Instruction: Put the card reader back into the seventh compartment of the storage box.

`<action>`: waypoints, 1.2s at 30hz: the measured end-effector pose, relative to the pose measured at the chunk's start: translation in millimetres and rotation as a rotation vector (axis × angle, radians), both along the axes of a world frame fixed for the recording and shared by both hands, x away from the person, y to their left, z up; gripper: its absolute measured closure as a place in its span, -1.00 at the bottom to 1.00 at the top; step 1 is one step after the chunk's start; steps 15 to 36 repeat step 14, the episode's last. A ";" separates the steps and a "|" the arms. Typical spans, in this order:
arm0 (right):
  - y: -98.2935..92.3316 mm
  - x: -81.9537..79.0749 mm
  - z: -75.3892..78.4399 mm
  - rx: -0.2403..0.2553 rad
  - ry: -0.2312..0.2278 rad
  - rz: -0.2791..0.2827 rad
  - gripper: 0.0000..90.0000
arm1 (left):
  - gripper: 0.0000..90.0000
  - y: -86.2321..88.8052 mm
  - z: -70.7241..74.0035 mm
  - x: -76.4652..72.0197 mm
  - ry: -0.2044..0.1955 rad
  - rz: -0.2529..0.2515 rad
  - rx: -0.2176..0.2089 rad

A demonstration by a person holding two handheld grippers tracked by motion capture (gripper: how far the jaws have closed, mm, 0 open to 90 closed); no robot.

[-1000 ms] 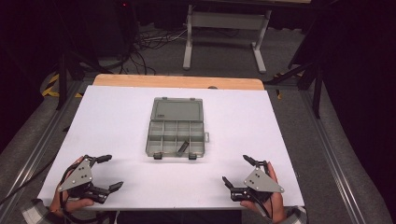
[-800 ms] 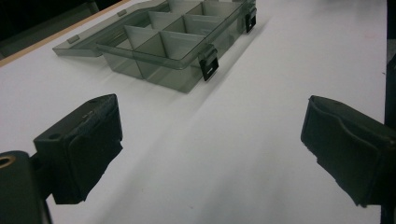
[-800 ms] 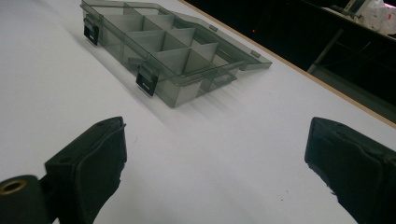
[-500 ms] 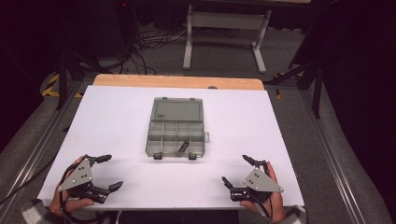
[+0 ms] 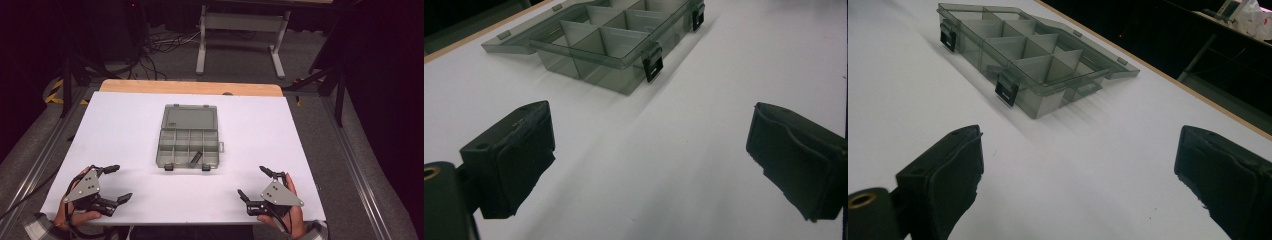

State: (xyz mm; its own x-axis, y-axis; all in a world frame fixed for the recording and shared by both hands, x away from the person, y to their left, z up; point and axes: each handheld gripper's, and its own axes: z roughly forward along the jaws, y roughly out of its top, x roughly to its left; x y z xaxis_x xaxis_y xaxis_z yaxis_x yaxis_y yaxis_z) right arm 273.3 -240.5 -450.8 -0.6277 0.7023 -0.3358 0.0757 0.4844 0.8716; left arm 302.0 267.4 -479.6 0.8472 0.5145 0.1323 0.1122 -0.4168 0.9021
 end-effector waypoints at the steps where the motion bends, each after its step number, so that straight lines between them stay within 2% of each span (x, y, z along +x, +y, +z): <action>1: -0.2 -0.1 0.0 0.000 0.000 -0.001 -0.85 | -0.86 -0.1 0.0 0.0 0.000 0.000 0.000; 36: -2.2 1.7 -0.4 0.013 0.005 -0.006 -0.85 | -0.86 0.3 0.6 0.8 -0.002 0.003 0.001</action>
